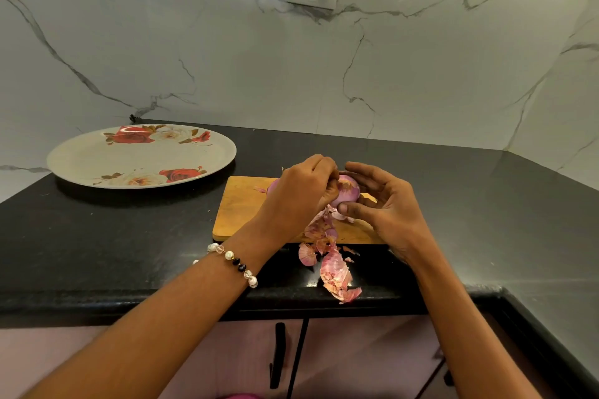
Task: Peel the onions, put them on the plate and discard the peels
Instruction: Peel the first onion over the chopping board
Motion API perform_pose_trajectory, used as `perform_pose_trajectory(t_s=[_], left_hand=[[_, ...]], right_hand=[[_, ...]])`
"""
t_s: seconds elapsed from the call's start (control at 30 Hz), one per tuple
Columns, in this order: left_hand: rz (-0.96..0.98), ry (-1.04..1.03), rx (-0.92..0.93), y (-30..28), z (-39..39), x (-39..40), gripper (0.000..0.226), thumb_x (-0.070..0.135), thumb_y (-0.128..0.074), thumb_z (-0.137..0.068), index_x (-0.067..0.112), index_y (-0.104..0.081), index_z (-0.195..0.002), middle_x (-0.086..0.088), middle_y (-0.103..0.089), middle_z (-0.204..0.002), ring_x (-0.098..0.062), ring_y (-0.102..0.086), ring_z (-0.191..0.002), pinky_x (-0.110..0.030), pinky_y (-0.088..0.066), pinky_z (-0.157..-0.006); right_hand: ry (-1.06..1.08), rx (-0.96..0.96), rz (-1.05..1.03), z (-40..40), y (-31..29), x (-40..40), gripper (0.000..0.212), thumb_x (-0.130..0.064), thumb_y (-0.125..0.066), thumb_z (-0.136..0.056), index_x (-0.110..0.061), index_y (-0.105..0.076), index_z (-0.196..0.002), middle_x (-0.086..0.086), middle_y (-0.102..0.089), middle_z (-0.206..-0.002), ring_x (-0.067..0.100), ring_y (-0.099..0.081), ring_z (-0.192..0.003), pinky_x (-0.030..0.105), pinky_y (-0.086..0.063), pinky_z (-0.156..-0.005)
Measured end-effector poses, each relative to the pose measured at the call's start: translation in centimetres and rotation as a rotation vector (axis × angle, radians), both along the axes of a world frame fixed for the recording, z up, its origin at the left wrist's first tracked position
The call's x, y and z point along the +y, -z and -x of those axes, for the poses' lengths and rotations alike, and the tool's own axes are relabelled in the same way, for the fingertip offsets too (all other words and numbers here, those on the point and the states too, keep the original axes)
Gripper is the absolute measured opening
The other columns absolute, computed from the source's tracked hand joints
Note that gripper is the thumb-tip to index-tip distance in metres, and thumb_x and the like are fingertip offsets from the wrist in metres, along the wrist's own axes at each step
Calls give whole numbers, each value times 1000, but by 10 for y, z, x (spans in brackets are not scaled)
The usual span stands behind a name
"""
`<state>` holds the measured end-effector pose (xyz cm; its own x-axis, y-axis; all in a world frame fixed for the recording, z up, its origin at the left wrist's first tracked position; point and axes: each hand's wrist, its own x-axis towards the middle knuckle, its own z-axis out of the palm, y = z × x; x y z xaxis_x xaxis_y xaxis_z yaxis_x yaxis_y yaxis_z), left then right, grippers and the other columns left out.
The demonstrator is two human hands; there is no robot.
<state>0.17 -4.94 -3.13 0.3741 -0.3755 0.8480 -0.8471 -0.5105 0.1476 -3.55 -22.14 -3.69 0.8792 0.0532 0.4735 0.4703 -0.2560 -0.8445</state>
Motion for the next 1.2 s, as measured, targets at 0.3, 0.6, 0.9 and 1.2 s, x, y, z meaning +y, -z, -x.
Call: perform_pose_trajectory(t_s=[0.3,0.6,0.9,1.2], left_hand=[[58,150,66,-2,-1,7,19,8,-62,-86,2,-72,-102,-10,-74,-86,-15,-70,-72,-19,-56,-68],[130,161,128,-3,1,9,15,9,-64,-87,3,-73,-97,-7,-73,-81,-5,-64,-61,-16,-54,-57],[-54,40,32,0,0,5,17,11,-61,-84,-1,-68,-95,-12,-70,-84,-21,-67,-70,-20,-49,-66],[73,164,147,-4,-3,10,26,5,-65,-85,3,-70,-111,-9,-73,-98,-13,-68,-85,-11,-51,-76]], right_hand=[[41,-5,5,0,0,-3,63,8,-82,-69,-14,-60,-124,-7,-69,-114,5,-67,-108,23,-56,-89],[23,-11,44,-2,2,-2,64,11,-81,-69,-16,-59,-123,-8,-67,-116,4,-65,-110,21,-56,-86],[22,-32,82,-2,3,-2,64,7,-83,-70,-19,-60,-123,-4,-67,-120,10,-65,-114,26,-56,-90],[34,-45,-53,-3,2,-5,54,1,-79,-76,-15,-61,-124,0,-69,-118,11,-67,-109,19,-55,-79]])
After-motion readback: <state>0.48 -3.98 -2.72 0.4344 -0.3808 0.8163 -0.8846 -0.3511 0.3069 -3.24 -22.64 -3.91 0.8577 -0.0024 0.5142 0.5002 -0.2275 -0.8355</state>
